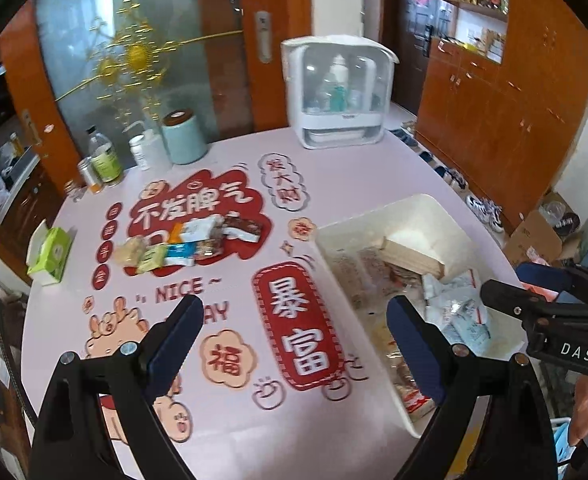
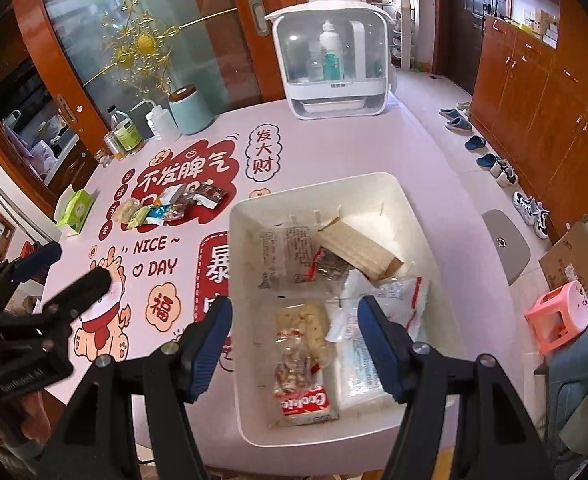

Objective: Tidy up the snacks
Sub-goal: 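Move both grippers back toward the remaining snacks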

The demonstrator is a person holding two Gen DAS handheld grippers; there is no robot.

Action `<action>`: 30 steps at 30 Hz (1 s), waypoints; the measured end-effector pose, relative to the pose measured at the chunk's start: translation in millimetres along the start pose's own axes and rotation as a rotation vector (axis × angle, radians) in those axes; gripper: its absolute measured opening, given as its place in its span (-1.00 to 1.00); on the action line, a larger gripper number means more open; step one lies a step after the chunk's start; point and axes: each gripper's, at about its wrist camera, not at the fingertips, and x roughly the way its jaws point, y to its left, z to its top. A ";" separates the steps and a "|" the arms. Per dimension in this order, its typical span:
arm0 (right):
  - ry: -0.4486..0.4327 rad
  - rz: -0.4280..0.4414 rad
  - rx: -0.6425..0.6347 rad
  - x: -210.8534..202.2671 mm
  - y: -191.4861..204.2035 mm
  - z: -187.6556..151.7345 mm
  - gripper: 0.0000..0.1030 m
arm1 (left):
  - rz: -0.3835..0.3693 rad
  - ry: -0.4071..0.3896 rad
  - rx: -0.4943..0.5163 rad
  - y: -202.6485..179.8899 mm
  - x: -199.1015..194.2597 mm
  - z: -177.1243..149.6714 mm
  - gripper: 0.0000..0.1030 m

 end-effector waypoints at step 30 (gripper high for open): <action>0.029 0.028 -0.189 66.9 196.8 122.2 0.28 | 0.222 -0.023 -0.105 298.4 11.9 60.6 0.80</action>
